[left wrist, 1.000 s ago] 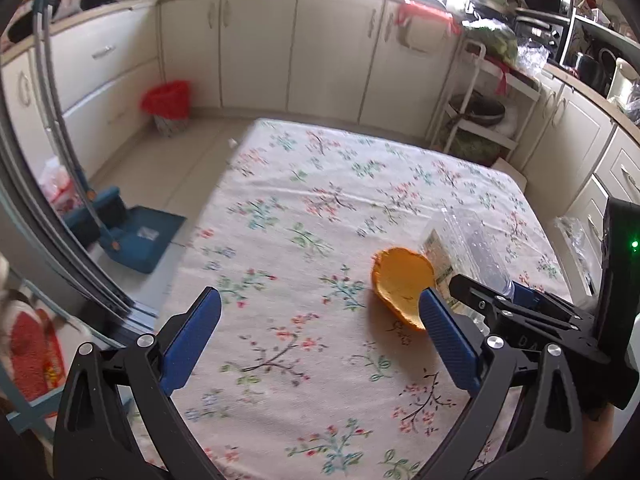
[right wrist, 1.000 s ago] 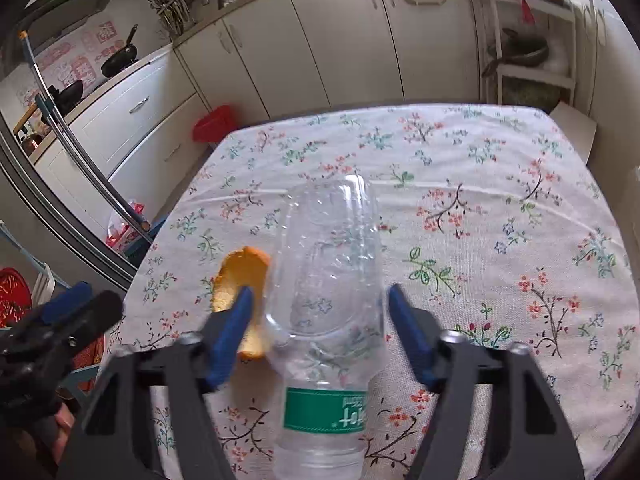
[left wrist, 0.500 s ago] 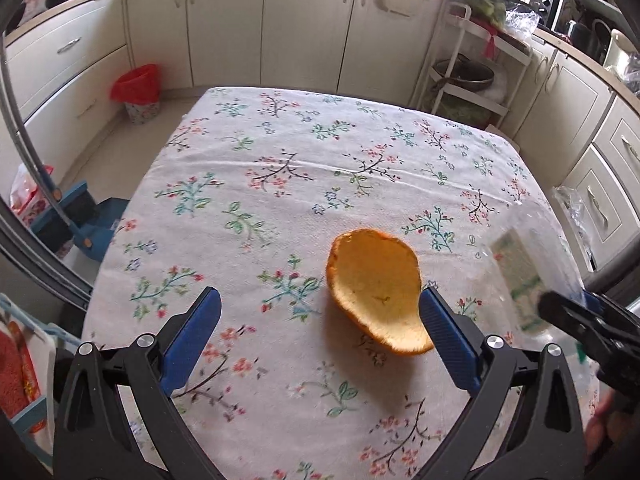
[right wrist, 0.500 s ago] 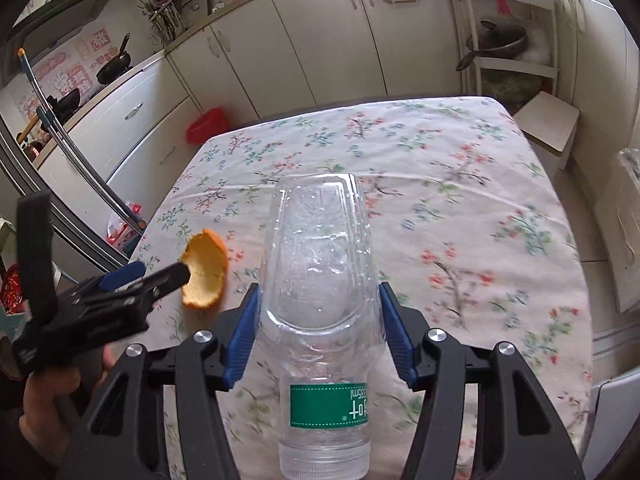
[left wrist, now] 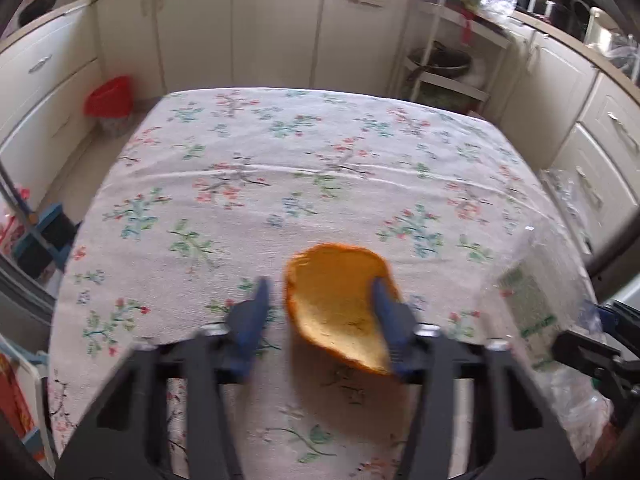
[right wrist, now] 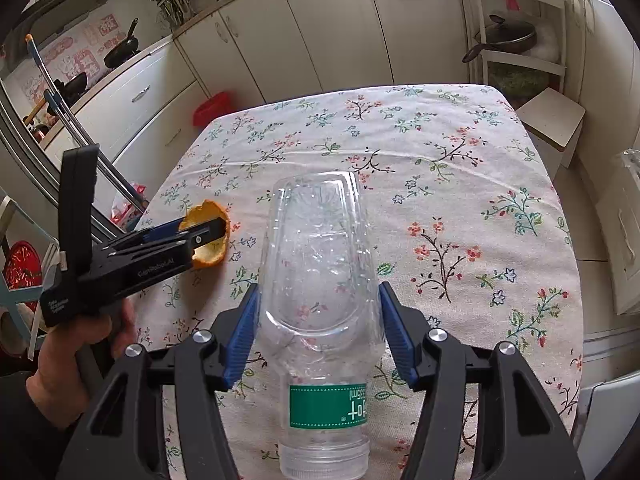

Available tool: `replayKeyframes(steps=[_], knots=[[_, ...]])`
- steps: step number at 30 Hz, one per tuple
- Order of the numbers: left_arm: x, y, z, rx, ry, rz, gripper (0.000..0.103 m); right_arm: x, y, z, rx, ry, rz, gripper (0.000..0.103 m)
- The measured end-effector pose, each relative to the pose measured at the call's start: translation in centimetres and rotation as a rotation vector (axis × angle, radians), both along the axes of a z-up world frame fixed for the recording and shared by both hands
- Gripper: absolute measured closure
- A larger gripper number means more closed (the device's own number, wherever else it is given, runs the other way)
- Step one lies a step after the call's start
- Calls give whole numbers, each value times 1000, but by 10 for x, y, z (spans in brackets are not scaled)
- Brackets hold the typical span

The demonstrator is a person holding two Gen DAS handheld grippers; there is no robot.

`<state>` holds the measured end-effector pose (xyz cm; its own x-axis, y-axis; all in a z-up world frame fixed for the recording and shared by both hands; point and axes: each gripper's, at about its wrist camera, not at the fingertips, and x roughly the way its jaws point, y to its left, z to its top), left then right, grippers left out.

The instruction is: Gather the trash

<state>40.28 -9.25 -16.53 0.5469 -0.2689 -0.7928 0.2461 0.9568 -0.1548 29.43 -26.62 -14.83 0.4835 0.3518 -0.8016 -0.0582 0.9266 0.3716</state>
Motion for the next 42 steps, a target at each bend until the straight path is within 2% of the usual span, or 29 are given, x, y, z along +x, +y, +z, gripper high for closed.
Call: replayKeyframes(steps=[2, 6, 20, 28, 31, 32, 34, 35, 39, 42], knots=[[-3, 0, 1, -25, 11, -25, 86, -1, 3, -1, -6, 4, 5, 44], [-13, 2, 9, -32, -6, -40, 94, -2, 7, -2, -26, 6, 13, 44], [-49, 36, 43, -48, -83, -82, 102, -7, 17, 3, -30, -8, 50, 46], [-58, 55, 43, -75, -61, -78, 102, -13, 20, 3, -35, 0, 67, 46], [-51, 53, 33, -99, -19, -68, 100, -16, 21, 1, -33, 4, 64, 46], [-47, 52, 30, -111, -5, -63, 94, -16, 21, 1, -33, 5, 63, 46], [-38, 47, 25, -141, 1, -42, 68, -16, 22, 1, -37, -3, 61, 46], [-34, 42, 24, -135, -6, -30, 51, -16, 23, 1, -43, -8, 60, 46], [-25, 16, 20, -41, -43, -31, 32, -15, 21, 0, -45, -10, 61, 46], [-18, 7, 11, 13, -46, -24, 31, -16, 17, 0, -40, -8, 59, 46]])
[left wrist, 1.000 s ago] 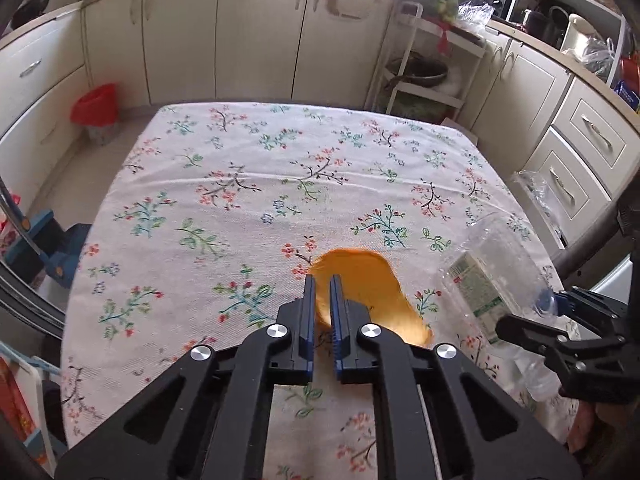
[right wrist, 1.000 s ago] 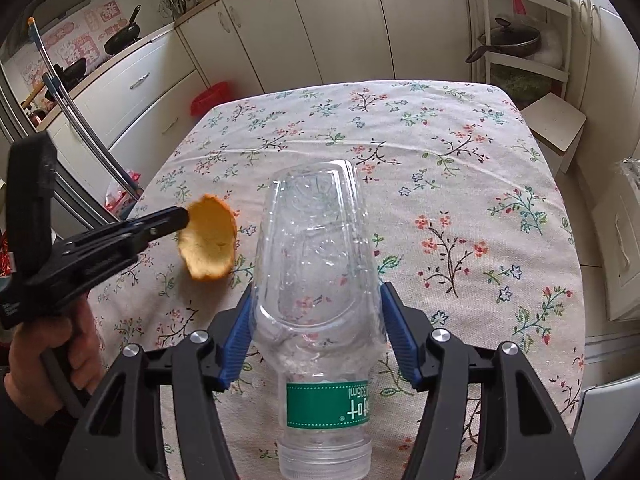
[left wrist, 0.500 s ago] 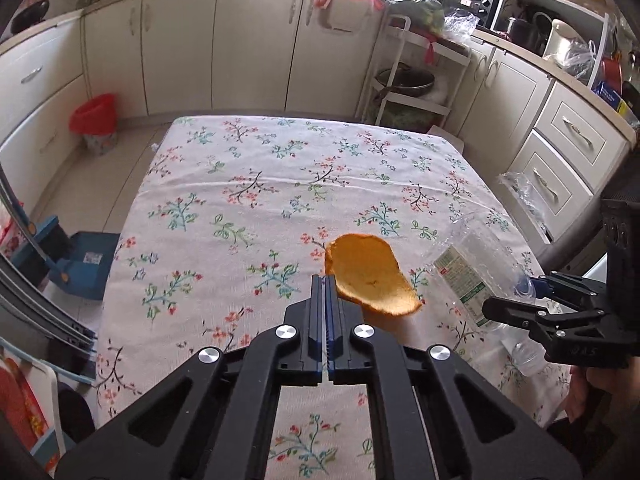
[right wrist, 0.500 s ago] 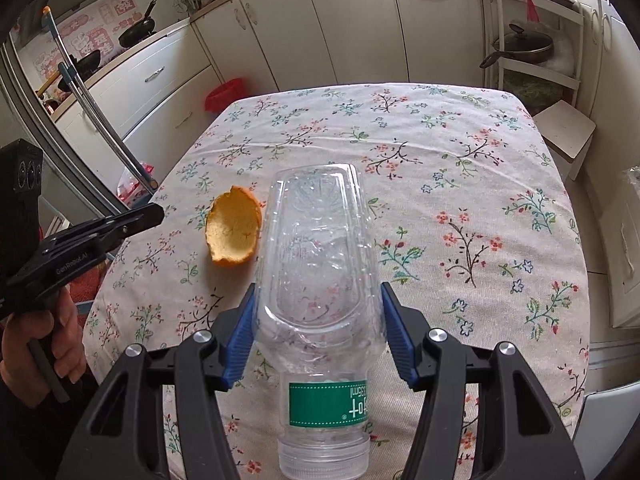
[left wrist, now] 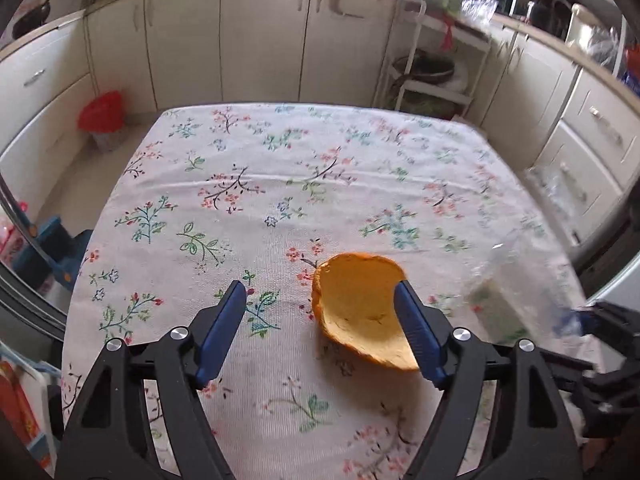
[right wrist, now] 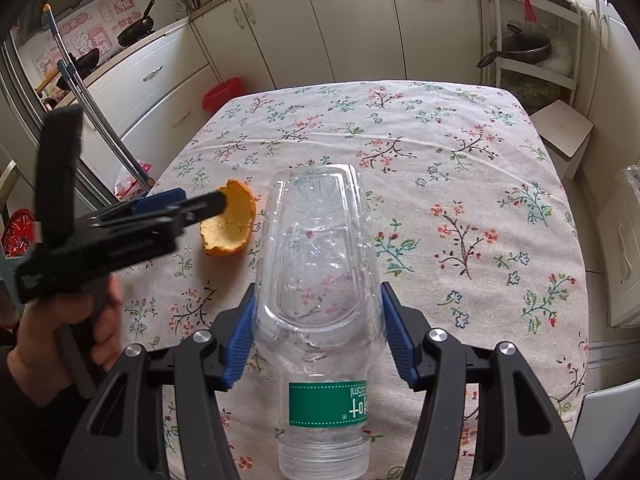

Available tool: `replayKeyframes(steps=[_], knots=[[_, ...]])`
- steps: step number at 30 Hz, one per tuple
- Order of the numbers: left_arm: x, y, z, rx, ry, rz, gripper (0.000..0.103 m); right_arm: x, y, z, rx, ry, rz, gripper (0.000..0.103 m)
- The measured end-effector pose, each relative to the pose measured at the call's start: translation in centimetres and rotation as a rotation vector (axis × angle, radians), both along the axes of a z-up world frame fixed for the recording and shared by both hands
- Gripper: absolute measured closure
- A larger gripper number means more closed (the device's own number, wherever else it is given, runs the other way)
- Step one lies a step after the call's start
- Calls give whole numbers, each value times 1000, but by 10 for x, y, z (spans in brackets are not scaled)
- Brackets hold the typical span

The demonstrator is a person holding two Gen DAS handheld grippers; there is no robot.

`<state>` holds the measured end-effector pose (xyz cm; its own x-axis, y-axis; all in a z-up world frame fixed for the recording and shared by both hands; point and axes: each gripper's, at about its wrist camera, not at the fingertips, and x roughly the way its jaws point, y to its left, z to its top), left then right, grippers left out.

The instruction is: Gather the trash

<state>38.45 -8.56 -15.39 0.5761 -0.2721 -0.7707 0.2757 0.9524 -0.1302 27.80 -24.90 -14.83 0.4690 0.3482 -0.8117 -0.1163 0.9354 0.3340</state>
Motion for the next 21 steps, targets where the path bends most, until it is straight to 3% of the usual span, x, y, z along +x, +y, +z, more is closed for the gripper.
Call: replayKeyframes(steps=[4, 5, 6, 8, 9, 21], knots=[[10, 4, -13, -21, 24, 19, 32, 0, -4, -2, 6, 16, 2, 46], [11, 5, -12, -26, 21, 20, 39, 0, -4, -4, 4, 28, 7, 45], [11, 6, -11, -58, 20, 2, 65, 0, -3, -6, 0, 34, 11, 45], [11, 3, -13, -79, 39, -31, 90, 0, -1, -9, -6, 46, 20, 45], [9, 0, -13, -84, 39, -50, 95, -1, -1, -10, -9, 47, 22, 45], [-38, 25, 31, -129, -58, -61, 98, -11, 3, 2, -7, -6, 14, 45]])
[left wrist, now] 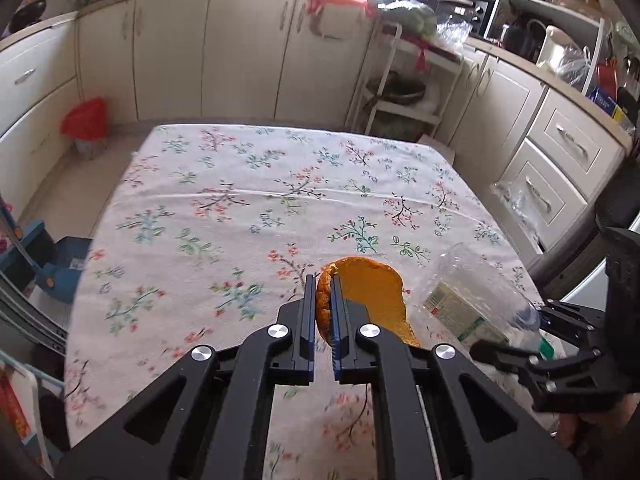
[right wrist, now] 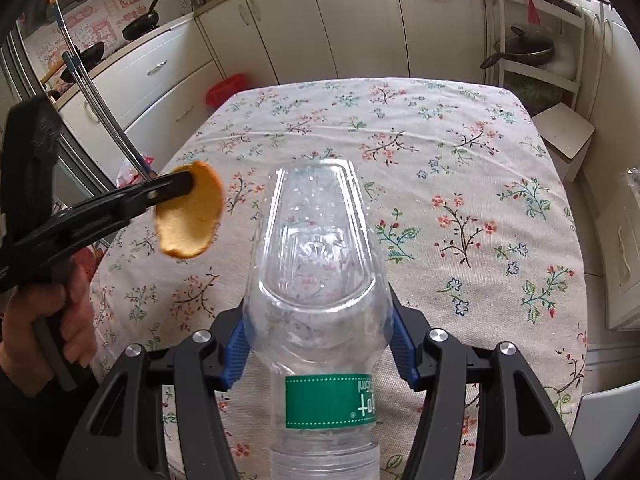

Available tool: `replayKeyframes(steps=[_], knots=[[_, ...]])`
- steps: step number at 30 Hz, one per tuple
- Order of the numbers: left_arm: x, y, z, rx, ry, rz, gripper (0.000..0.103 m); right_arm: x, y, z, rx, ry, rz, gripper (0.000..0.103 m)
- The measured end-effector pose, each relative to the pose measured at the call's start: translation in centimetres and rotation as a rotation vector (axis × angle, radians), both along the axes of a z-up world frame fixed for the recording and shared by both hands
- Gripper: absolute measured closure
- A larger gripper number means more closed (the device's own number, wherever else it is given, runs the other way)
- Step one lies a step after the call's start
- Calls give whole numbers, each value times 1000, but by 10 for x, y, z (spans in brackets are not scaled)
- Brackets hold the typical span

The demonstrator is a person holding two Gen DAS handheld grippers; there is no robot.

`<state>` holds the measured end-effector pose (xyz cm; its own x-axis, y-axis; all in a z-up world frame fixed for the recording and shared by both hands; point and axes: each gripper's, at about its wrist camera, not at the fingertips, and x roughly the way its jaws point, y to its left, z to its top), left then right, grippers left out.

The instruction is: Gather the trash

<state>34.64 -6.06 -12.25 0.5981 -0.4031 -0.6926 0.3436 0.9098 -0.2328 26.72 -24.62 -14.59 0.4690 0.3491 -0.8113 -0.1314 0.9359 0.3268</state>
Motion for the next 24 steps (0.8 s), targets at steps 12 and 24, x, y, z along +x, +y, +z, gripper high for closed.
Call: replayKeyframes(steps=[12, 24], knots=[[-55, 19, 29, 4, -81, 7, 98, -14, -2, 3, 85, -8, -31, 45], [-147, 35, 45, 62, -150, 11, 97, -66, -6, 41, 184, -128, -45, 45]])
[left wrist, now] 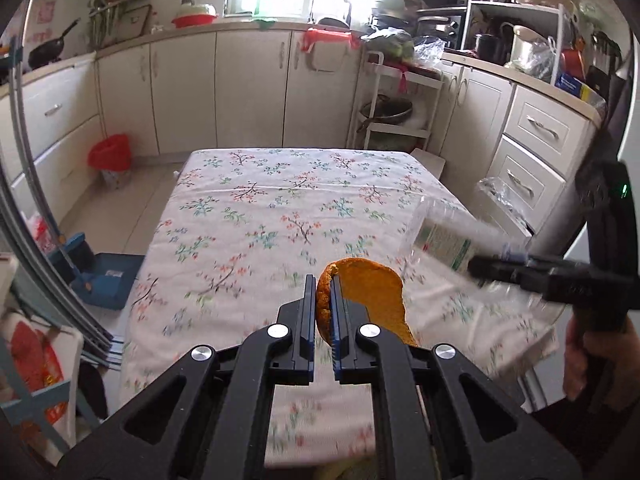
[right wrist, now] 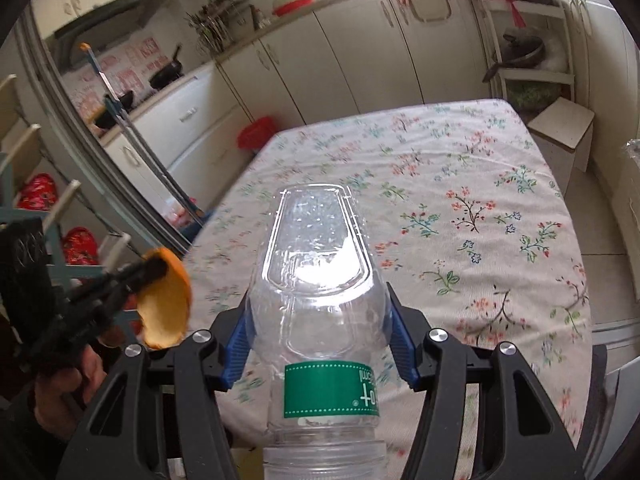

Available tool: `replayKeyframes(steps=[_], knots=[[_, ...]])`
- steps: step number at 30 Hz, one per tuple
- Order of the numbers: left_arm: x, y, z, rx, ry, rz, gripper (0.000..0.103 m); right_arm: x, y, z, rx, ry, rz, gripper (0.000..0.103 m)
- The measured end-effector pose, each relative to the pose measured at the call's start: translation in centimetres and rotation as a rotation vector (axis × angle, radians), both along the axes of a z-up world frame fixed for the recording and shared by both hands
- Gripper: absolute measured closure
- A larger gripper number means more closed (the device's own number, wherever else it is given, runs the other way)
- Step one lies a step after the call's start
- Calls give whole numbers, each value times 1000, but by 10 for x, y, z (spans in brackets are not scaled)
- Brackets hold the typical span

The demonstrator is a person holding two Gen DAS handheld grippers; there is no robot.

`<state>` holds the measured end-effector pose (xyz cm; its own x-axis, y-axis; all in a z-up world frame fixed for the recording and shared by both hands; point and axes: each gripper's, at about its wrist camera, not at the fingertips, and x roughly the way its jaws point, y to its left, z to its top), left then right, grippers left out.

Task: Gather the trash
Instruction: 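Carry the orange peel and plastic bottle over the yellow basin with both tools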

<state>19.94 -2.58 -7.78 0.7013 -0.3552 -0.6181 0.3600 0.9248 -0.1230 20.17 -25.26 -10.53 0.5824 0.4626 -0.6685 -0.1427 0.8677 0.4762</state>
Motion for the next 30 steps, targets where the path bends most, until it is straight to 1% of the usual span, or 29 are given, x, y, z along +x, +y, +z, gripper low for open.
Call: replayKeyframes(steps=[3, 6, 10, 16, 22, 30], knots=[[-24, 6, 1, -4, 6, 6, 97, -22, 0, 10, 26, -47, -9, 45], [-46, 11, 1, -7, 11, 7, 97, -40, 1, 14, 59, -60, -23, 45], [-73, 14, -2, -14, 22, 1, 97, -61, 4, 11, 86, -59, -33, 45], [-109, 19, -13, -24, 56, -3, 97, -90, 3, 7, 118, -44, -51, 45], [-137, 22, -28, -15, 93, -7, 97, -115, 3, 6, 142, -34, -65, 45], [-157, 18, -38, 5, 120, -24, 97, -137, 3, 5, 148, -30, -71, 45]])
